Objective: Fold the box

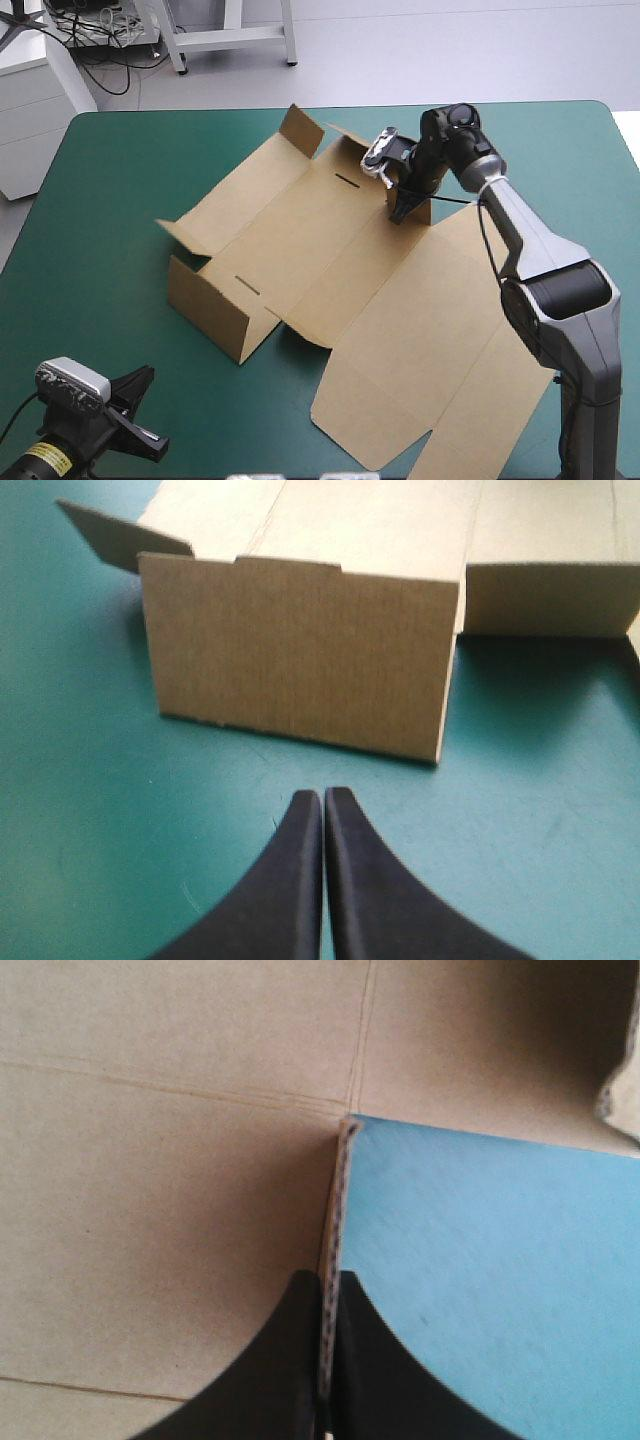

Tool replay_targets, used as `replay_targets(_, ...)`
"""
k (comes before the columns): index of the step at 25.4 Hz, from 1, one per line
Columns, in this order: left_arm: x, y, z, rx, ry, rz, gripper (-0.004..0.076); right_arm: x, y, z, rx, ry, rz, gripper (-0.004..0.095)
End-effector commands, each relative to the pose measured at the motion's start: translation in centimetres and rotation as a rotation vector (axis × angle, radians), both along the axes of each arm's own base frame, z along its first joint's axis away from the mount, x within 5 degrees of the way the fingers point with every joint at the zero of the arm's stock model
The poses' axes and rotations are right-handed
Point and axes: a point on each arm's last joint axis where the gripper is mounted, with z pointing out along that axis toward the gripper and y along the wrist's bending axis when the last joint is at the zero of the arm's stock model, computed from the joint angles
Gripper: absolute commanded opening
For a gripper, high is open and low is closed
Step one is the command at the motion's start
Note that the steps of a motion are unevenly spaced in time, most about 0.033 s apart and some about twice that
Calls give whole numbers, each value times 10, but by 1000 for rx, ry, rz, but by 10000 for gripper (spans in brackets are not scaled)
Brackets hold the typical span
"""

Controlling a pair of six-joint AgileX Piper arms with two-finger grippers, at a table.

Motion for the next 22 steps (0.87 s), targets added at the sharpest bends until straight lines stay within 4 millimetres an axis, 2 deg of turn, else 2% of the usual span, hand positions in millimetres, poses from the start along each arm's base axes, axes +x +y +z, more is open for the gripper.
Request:
replay_targets(1, 2, -1, 16, -42, -77, 2, -10, -24, 41, 31, 4, -79, 199, -20)
replay_targets(3, 2, -1, 16, -42, -77, 2, -10, -35, 67, 25, -16, -79, 309, -20)
replay_targets(8, 2, -1, 16, -42, -77, 2, -10, -53, 97, 23, -15, -80, 425, -20)
replay_targets(12, 2, -1, 16, -42, -77, 2, -10, -52, 95, 23, -48, -101, 492, -20)
replay_targets(19, 2, -1, 16, -42, -77, 2, -10, -45, 87, 21, -170, -144, 484, -18)
replay_targets(22, 2, -1, 16, -42, -77, 2, -10, -45, 87, 21, -169, -140, 484, 47)
